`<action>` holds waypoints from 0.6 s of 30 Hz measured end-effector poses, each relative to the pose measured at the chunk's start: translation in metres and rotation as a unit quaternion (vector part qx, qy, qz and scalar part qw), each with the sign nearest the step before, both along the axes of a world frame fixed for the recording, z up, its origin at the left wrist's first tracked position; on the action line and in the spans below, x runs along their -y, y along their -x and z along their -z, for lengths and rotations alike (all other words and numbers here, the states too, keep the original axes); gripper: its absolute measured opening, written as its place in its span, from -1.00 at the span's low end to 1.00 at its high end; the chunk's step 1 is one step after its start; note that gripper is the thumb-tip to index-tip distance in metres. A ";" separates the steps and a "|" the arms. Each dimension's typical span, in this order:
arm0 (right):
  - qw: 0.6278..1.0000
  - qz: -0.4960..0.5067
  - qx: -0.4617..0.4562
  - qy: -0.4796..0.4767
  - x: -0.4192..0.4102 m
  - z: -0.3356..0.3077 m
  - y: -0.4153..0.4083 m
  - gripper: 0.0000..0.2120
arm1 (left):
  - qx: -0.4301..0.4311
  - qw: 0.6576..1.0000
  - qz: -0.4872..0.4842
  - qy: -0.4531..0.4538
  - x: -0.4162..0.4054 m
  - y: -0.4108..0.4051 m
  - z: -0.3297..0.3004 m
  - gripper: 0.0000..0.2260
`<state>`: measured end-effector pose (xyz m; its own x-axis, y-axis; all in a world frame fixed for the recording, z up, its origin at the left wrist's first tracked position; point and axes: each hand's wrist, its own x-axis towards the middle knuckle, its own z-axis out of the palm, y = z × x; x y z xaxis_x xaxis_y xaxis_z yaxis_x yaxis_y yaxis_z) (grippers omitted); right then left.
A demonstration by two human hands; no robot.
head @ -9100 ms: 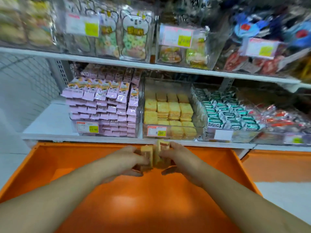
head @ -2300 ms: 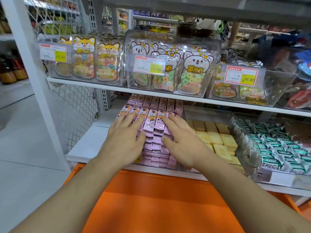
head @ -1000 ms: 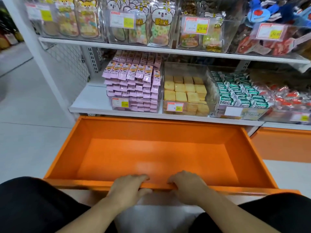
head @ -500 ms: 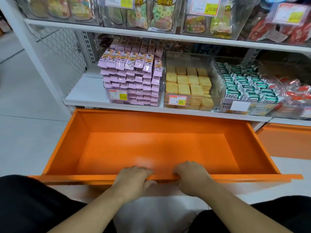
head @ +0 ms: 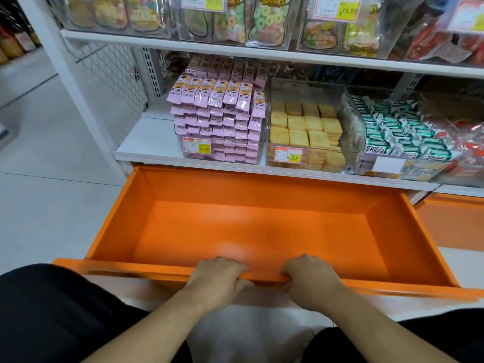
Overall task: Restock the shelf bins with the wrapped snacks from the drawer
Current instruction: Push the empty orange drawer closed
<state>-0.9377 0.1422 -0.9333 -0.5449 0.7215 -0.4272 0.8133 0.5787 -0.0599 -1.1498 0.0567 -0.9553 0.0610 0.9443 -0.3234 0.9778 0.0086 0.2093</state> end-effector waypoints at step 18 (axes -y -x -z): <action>0.995 0.057 -0.072 -0.040 -0.042 0.009 0.011 -0.93 | -0.003 0.995 -0.049 -0.090 -0.057 0.016 0.022 -0.63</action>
